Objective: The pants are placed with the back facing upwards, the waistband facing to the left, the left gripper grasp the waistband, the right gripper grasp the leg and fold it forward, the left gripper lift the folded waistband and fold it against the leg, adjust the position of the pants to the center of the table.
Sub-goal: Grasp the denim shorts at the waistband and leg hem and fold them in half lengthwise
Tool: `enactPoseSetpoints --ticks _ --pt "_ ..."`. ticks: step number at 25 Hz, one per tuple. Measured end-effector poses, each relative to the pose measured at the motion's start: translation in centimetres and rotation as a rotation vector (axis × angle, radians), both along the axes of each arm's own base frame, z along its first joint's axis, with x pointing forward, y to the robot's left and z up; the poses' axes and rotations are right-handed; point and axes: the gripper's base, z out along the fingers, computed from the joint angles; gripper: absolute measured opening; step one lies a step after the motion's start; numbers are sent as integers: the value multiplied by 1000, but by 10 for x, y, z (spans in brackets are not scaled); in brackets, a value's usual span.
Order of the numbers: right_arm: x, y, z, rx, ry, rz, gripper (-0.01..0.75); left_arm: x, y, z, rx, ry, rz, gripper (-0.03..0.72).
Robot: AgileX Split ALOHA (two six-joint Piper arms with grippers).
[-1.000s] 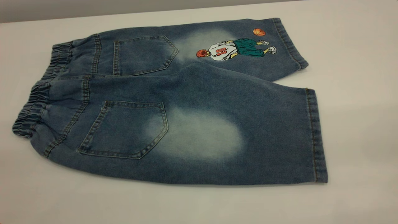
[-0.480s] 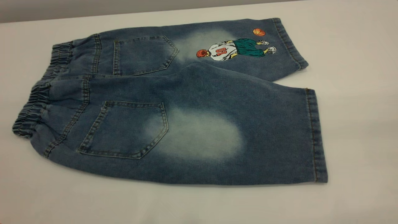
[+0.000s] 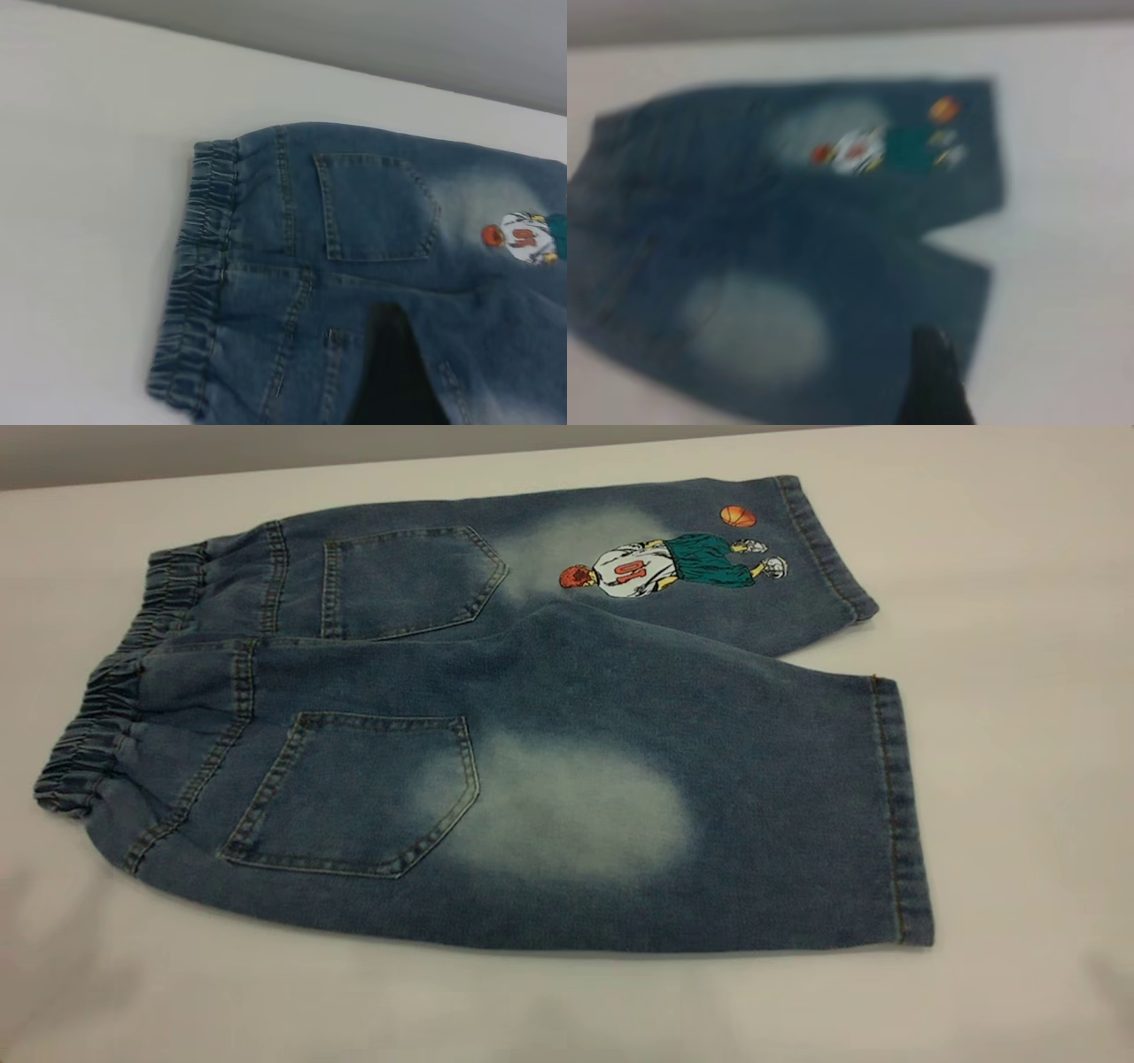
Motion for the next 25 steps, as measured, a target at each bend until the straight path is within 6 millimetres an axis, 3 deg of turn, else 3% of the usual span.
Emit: enactPoseSetpoints --ticks 8,12,18,25 --pt "51 35 -36 167 311 291 431 57 3 -37 17 111 26 414" --pt "67 49 -52 275 434 420 431 76 3 -41 40 128 12 414" --pt "77 56 -84 356 634 478 431 89 3 -27 60 101 -5 414" --pt "69 55 -130 395 762 414 431 90 3 -26 61 87 -2 414"
